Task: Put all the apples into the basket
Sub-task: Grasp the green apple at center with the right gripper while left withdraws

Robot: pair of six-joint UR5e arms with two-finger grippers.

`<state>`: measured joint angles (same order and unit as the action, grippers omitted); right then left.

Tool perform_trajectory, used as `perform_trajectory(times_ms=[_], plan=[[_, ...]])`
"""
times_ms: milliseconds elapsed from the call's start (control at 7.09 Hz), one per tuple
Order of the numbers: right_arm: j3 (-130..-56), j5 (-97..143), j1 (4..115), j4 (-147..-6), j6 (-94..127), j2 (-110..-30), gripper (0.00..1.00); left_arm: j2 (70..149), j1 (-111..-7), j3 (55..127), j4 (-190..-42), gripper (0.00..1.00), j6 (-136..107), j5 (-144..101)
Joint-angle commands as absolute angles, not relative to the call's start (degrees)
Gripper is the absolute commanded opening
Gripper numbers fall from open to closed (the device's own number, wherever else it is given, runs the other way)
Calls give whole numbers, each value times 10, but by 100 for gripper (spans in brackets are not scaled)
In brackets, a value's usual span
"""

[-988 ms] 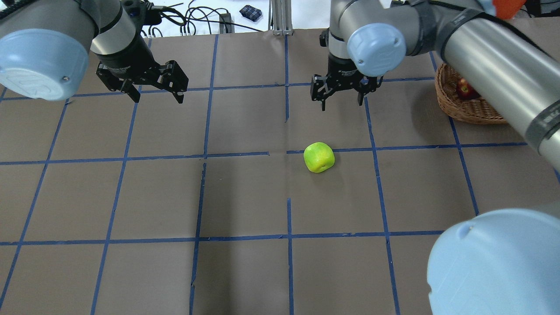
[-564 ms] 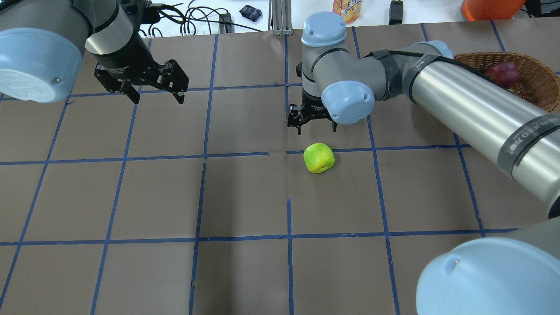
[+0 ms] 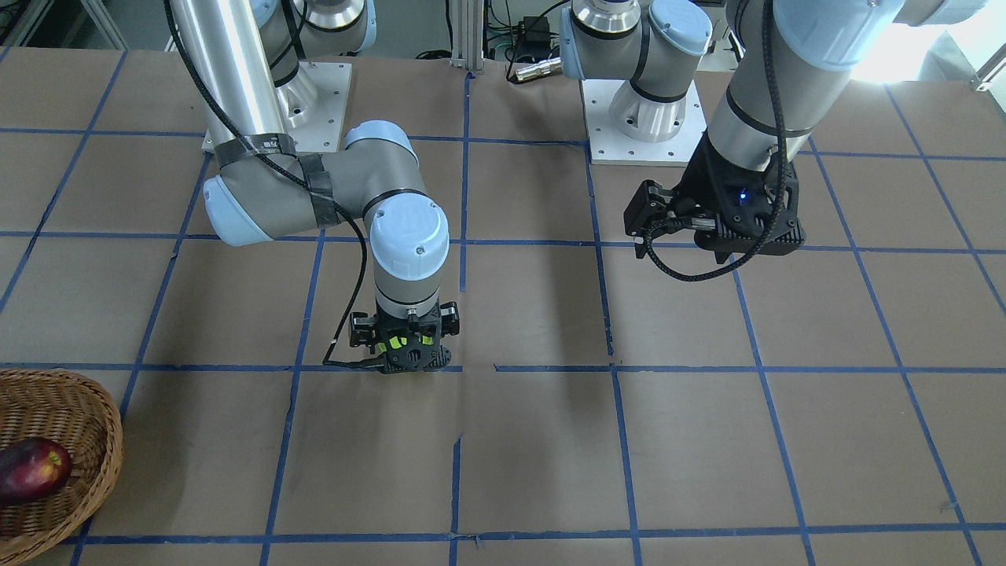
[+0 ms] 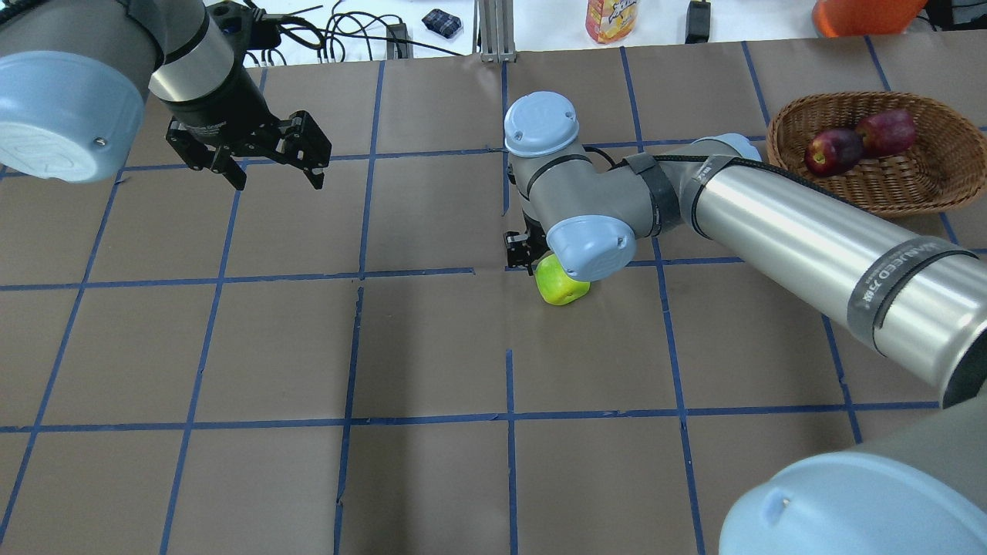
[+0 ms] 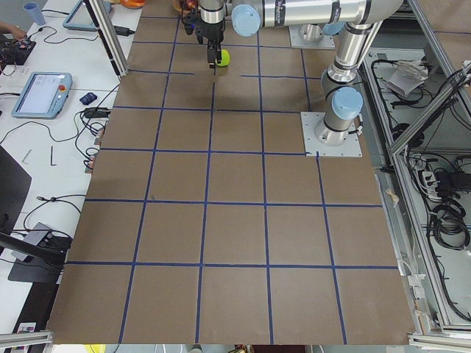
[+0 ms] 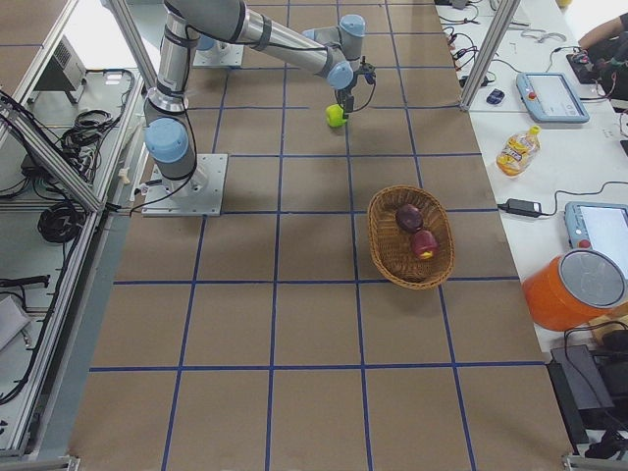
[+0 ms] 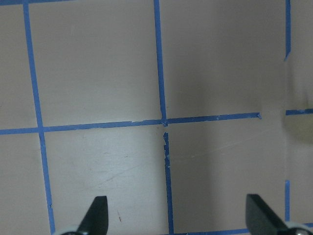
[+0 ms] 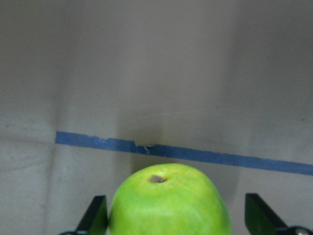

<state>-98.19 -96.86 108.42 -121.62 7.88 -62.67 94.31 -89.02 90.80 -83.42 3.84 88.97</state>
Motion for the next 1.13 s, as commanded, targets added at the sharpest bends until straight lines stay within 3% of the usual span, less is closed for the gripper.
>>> perform_trajectory(times_ms=[0, 141, 282, 423, 564, 706, 988], plan=[[-1004, -975, 1085, -1217, 59, -622, 100, 933, -891, 898, -835, 100, 38, 889], [-1004, -977, 1082, -1222, 8, -622, 86, 931, -887, 893, -835, 100, 38, 889], [-1002, -979, 1080, -1221, -1, -623, 61, 928, -893, 888, -838, 100, 38, 890], [-996, -975, 1066, -1220, -2, -627, 48, 935, -894, 892, -839, 100, 36, 889], [-967, -972, 1035, -1208, -2, -631, 43, 930, -895, 890, -839, 100, 36, 889], [-923, -973, 996, -1145, -3, -647, 21, 938, -896, 901, -840, 100, 36, 889], [-854, -971, 877, -1107, -141, -651, 17, 954, -898, 894, -833, 100, 35, 894]])
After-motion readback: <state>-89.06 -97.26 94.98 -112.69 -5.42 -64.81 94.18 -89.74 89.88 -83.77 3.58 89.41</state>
